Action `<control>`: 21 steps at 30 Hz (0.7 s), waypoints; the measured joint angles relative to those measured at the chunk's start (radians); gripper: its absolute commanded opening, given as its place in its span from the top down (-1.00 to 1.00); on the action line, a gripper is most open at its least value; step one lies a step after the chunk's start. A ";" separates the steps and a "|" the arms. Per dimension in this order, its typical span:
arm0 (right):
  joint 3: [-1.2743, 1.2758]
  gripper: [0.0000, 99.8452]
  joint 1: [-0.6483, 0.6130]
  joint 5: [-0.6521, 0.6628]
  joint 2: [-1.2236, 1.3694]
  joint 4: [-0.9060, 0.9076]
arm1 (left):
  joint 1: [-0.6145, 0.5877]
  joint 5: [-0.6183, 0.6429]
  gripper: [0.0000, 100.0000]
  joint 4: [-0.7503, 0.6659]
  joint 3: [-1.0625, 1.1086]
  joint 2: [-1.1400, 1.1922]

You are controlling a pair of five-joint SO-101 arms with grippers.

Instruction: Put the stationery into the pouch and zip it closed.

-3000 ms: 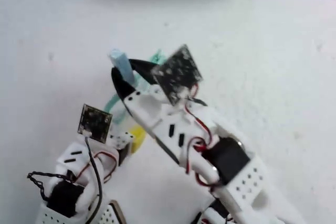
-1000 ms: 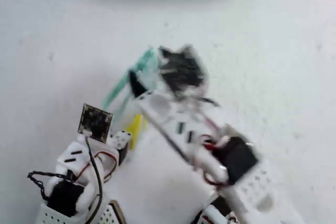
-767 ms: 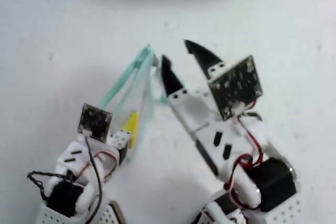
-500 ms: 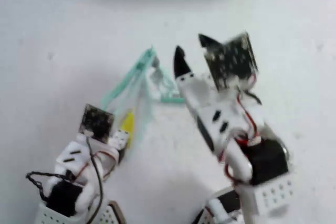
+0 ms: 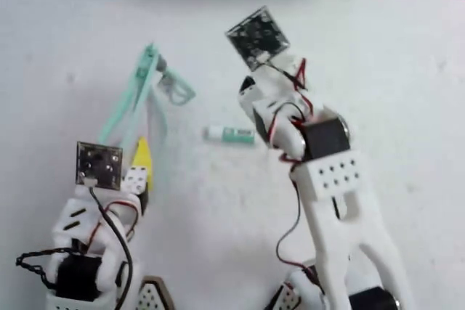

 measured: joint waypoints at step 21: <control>-0.187 0.50 -0.137 0.272 0.600 0.061 | -0.143 0.103 0.95 0.000 0.000 0.000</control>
